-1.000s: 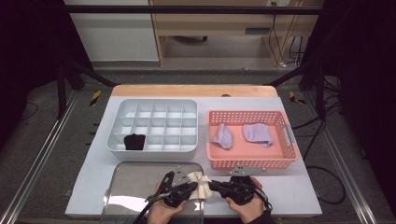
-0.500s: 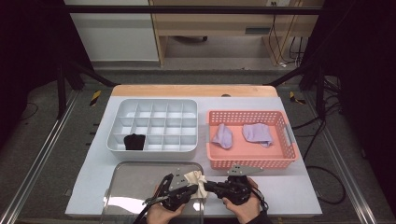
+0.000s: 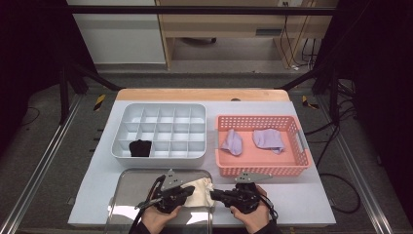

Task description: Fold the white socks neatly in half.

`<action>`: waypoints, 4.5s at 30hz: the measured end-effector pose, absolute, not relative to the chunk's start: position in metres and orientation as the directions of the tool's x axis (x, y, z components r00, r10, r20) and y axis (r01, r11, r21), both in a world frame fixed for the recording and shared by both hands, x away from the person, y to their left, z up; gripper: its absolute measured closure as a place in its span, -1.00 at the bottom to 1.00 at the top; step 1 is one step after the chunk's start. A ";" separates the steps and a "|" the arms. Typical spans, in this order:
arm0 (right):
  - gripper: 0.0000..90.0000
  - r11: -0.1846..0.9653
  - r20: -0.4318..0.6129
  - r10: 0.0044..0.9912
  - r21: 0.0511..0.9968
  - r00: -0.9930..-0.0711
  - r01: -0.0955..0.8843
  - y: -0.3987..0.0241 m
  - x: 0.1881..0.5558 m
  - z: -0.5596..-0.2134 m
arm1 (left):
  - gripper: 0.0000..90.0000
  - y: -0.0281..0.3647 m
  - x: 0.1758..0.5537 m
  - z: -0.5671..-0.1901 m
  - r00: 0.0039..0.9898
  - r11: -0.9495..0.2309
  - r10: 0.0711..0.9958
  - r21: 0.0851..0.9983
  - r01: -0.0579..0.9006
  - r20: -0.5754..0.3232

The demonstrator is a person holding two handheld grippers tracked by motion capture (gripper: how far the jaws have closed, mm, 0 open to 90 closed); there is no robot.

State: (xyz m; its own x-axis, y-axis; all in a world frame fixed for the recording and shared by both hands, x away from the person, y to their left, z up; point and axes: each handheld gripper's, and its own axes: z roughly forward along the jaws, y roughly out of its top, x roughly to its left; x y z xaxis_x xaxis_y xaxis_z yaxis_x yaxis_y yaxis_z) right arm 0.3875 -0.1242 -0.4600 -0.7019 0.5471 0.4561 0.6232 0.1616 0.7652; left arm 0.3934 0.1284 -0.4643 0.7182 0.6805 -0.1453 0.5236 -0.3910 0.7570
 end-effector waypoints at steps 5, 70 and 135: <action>0.93 0.163 0.454 0.534 0.772 -0.713 0.614 -0.117 0.390 -0.456 | 0.98 0.116 0.395 -0.473 0.728 -0.427 0.672 0.731 0.532 -0.137; 0.98 0.348 0.321 0.557 0.748 -0.766 0.566 -0.043 0.404 -0.460 | 0.99 0.186 0.387 -0.470 0.627 -0.347 0.768 0.739 0.578 -0.131; 0.65 0.315 0.287 0.646 0.744 -0.707 0.590 -0.088 0.394 -0.475 | 0.85 0.126 0.384 -0.460 0.695 -0.421 0.712 0.731 0.537 -0.100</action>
State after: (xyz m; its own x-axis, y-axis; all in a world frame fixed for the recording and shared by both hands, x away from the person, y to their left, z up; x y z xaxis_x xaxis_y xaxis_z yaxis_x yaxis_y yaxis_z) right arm 0.3940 -0.0877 -0.4746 -0.7069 0.6465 0.2870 0.5897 0.3147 0.7437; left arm 0.3844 0.1264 -0.4596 0.6947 0.7124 -0.0996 0.5368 -0.4213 0.7310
